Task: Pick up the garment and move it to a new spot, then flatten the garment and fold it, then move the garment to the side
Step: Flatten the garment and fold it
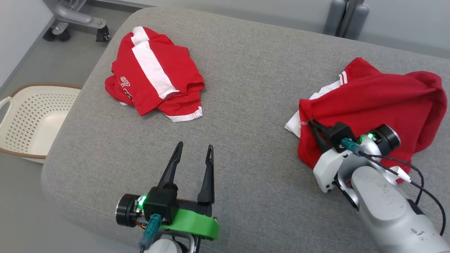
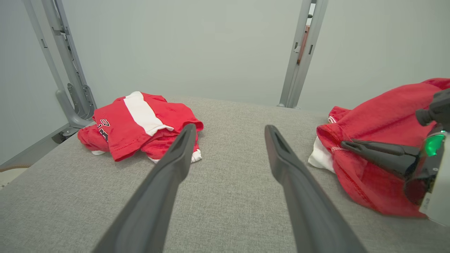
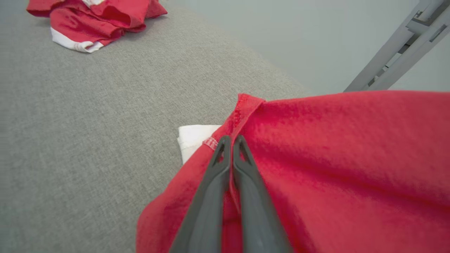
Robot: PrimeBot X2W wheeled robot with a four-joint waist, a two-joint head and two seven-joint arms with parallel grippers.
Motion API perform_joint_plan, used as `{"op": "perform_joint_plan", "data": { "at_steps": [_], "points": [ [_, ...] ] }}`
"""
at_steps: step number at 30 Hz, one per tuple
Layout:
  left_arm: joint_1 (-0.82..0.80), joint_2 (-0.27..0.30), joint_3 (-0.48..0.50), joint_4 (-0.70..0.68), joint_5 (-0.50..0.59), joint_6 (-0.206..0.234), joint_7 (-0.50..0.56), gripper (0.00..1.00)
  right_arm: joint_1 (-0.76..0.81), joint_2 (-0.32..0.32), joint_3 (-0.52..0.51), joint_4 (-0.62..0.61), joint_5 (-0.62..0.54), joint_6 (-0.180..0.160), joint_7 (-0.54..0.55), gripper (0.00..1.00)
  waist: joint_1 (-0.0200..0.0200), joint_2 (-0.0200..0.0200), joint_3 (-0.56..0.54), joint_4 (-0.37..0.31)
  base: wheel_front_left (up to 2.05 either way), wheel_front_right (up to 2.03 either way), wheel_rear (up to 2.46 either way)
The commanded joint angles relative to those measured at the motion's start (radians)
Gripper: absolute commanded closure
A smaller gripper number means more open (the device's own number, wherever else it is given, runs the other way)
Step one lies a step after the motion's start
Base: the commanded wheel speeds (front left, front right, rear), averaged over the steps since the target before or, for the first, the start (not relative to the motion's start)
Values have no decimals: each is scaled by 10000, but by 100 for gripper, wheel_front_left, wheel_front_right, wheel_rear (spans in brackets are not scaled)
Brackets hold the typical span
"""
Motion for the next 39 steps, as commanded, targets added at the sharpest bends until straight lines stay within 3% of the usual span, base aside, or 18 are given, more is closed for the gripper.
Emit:
{"op": "perform_joint_plan", "data": {
  "at_steps": [1,8,12,15,20,23,27,28,29,30,34,39],
  "points": [
    [37,20,27,-2,-2,54,-2,0,-97,149,71,56,-135,-17,-135,100,0,0,-74,-16,0,0,0],
    [170,20,255,102,128,-54,-2,0,-523,789,320,-680,117,-17,-457,100,0,0,-478,-482,0,0,0],
    [251,20,399,144,183,-166,-2,0,-893,681,-80,-1763,847,-17,-513,100,0,0,-720,-877,0,0,0],
    [331,23,514,158,254,-228,-2,0,-983,225,-956,-2761,1474,-17,-504,100,0,0,-873,-1172,0,0,0],
    [400,21,599,89,274,-271,-2,0,-566,-1145,-2886,-3961,2470,-17,234,100,0,0,-860,-1594,0,0,0],
    [374,23,583,69,268,-266,-2,0,-268,-1927,-4206,-4030,2994,-17,875,100,0,0,-760,-1799,0,0,0],
    [197,23,497,33,180,-230,-2,0,272,-2698,-5385,-3118,3025,-17,1568,100,0,0,-576,-1979,0,0,0],
    [136,23,448,37,165,-230,-2,0,356,-2882,-5671,-2723,2939,-16,1665,93,0,0,-522,-2008,0,0,0],
    [90,23,425,43,160,-224,-2,0,404,-3014,-5924,-2346,2782,-16,1748,56,0,0,-478,-2036,0,0,0],
    [48,23,404,55,156,-213,-2,0,465,-3025,-6207,-1858,2692,-17,1894,0,0,0,-445,-2070,0,0,0],
    [-28,23,370,132,163,-203,-2,0,479,-2951,-6810,-571,2212,-14,2164,0,0,0,-372,-2212,0,0,0],
    [15,23,465,218,263,-228,-2,0,437,-2596,-6555,-634,1895,-16,1340,0,0,0,-469,-2483,0,0,0]
  ]
}}
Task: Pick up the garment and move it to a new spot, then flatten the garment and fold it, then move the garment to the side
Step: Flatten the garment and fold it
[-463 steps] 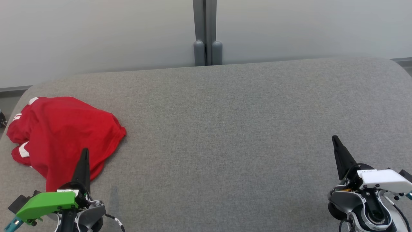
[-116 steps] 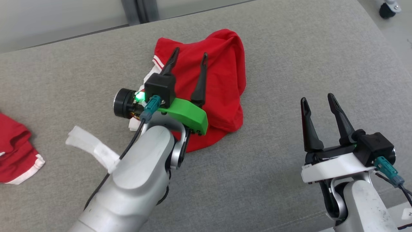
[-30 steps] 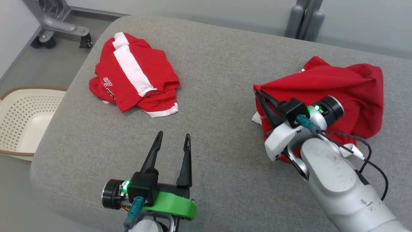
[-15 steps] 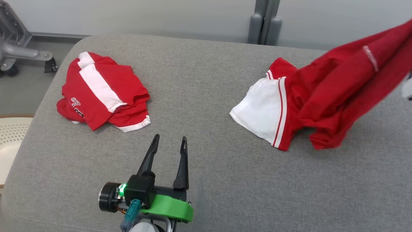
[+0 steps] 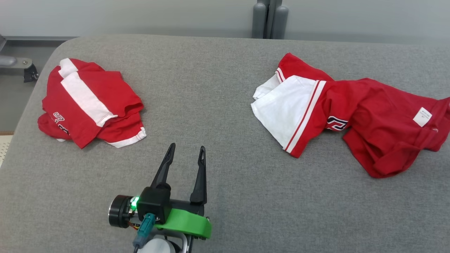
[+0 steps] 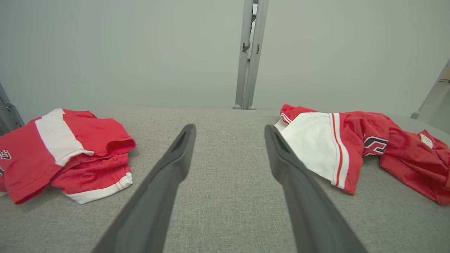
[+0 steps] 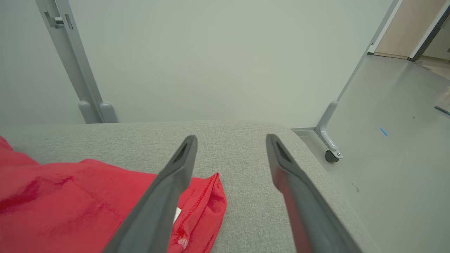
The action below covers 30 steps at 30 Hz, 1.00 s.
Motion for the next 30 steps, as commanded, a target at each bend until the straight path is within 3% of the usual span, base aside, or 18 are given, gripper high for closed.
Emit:
{"op": "perform_joint_plan", "data": {
  "at_steps": [1,7,17,24,30],
  "points": [
    [-64,28,54,30,44,-18,-2,0,22,193,242,-253,42,-14,-319,0,0,0,-112,-187,0,0,0],
    [53,28,226,-16,137,-107,-4,0,737,916,1880,-1962,968,-14,-1372,0,0,0,-477,-511,0,0,0],
    [332,28,554,-330,46,-207,-2,0,3041,1872,4289,-5025,1793,-14,-1847,0,0,0,-966,-578,0,0,0],
    [563,28,556,-367,75,-264,-2,0,4142,2550,4925,-5240,1554,-15,-1923,0,0,0,-1049,-446,0,0,0],
    [418,28,413,-357,7,-266,-2,0,3911,2312,5430,-4898,1330,-14,-1769,0,0,0,-818,-98,0,0,0]
  ]
}}
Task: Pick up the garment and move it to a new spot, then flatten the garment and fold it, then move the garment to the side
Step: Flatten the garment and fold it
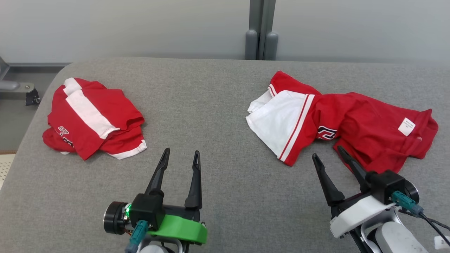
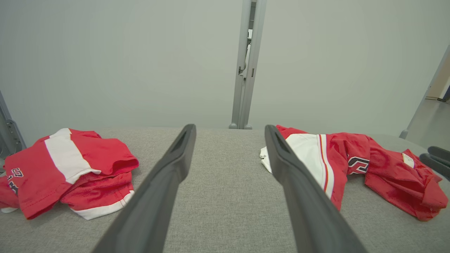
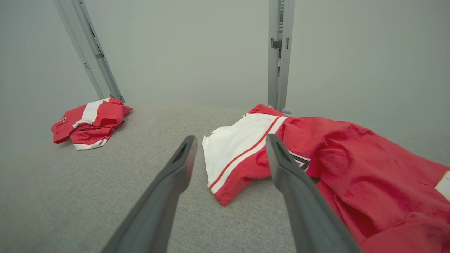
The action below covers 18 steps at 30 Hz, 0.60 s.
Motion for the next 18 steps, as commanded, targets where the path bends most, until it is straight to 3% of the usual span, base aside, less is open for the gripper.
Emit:
{"op": "perform_joint_plan", "data": {
  "at_steps": [1,8,18],
  "points": [
    [-110,30,-11,-7,-47,43,-2,0,-298,-285,202,186,-360,-14,116,0,0,0,214,219,0,0,0],
    [-424,28,-290,-105,-275,336,-2,0,-1472,-912,1253,1855,-1519,-15,856,0,0,0,822,949,0,0,0],
    [-718,28,-809,-130,-535,574,-2,0,-3065,-1398,2033,4213,-2633,-15,990,0,0,0,1427,1880,0,0,0]
  ]
}}
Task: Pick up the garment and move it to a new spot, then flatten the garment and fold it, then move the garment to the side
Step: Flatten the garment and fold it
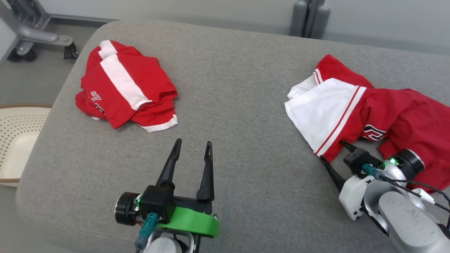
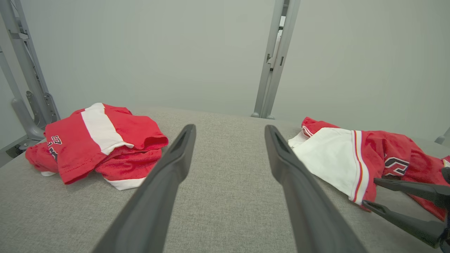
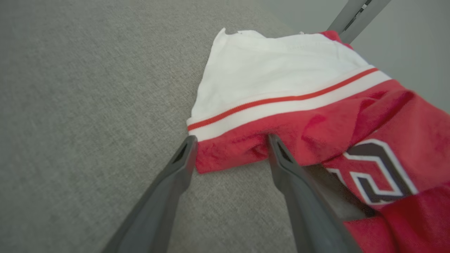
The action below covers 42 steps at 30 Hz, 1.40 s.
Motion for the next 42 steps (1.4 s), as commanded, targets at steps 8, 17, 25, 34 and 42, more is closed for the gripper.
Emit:
{"op": "perform_joint_plan", "data": {
  "at_steps": [8,17,25,34,42],
  "points": [
    [-220,26,-65,-35,-109,182,-2,0,-626,152,531,1442,579,-17,-25,100,0,0,312,594,0,0,0],
    [-94,28,99,89,26,67,-2,0,-1258,710,1864,381,1915,-11,-852,100,0,0,-180,174,0,0,0],
    [237,28,330,220,219,-118,-2,0,-1688,547,2717,-2673,3108,-16,-1021,100,0,0,-697,-171,0,0,0],
    [51,26,181,65,238,-149,-2,0,-2551,-561,801,-4135,4198,-16,-214,100,0,0,-245,-26,0,0,0],
    [-377,28,-368,12,-88,48,-2,0,-4611,-1659,899,-1312,5213,-16,1232,51,0,0,577,566,0,0,0]
  ]
}}
